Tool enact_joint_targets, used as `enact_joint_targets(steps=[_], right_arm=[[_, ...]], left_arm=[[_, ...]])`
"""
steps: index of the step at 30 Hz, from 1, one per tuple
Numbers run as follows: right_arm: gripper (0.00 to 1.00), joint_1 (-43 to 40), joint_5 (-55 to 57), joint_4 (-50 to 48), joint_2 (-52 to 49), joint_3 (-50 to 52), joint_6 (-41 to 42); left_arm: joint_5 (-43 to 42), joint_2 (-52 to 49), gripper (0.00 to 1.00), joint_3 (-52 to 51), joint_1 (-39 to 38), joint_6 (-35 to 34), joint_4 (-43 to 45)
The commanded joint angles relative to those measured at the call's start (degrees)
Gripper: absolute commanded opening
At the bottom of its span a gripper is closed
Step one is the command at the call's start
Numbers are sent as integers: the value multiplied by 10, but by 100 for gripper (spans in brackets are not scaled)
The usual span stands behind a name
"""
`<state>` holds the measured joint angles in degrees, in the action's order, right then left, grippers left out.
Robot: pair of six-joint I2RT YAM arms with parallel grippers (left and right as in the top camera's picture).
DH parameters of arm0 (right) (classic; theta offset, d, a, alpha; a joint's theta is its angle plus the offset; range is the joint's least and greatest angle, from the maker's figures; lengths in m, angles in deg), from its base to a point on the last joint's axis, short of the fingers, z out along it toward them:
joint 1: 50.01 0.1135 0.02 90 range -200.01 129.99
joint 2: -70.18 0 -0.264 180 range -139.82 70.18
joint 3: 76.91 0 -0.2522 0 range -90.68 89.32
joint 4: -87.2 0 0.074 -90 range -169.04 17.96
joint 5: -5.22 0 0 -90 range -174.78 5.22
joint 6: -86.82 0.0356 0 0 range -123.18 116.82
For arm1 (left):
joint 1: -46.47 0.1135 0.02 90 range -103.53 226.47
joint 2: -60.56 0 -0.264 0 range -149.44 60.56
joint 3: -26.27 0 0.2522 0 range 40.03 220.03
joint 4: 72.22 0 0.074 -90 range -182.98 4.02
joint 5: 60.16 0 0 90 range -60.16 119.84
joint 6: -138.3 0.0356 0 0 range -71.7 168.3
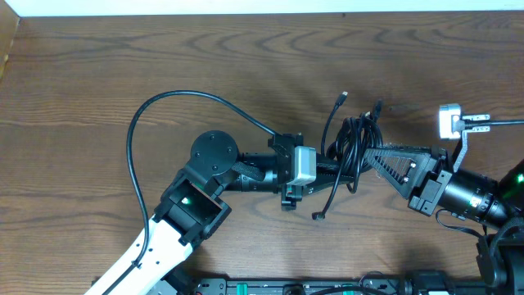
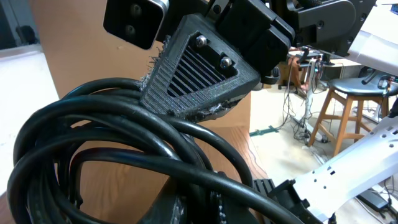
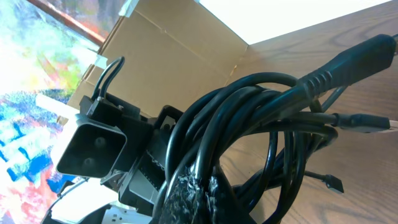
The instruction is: Untangle cables
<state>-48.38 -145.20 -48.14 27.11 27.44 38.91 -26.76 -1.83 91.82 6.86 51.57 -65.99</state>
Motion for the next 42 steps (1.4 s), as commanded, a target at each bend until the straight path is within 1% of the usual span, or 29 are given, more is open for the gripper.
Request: enact_joint_targets(steps=[1,3,5,7,8,10,11,18,25,28,42], right_arm=[[1,0,8,6,-4,-2,-19],[1,0,9,6,-4,-2,-36],[1,0,9,6,-4,-2,-50],[1,0,9,6,-4,-2,-82],[1,0,9,6,-4,-2,-104],[1,0,9,6,-4,-2,-153],[1,0,9,6,-4,-2,-172],[1,0,9,6,-4,-2,-290],[1,0,-1,6,-4,-2,-329],[1,0,-2,6,-4,-2,-335],[1,0,-26,-3,-4,-2,-334]], left_arm=[[8,11,11,14,-4,12,23],[8,11,16,14,-4,12,22],[8,11,28,14,-4,9,22],[8,11,56,14,-3,-2,23],[8,11,61,14,-2,-10,22],[8,11,67,14,2,-38,23],[8,11,68,14,7,-60,22],[8,11,69,14,36,-234,22],[8,10,70,14,35,-358,22],[8,9,70,14,35,-381,22],[66,-20,70,14,-9,-392,20]])
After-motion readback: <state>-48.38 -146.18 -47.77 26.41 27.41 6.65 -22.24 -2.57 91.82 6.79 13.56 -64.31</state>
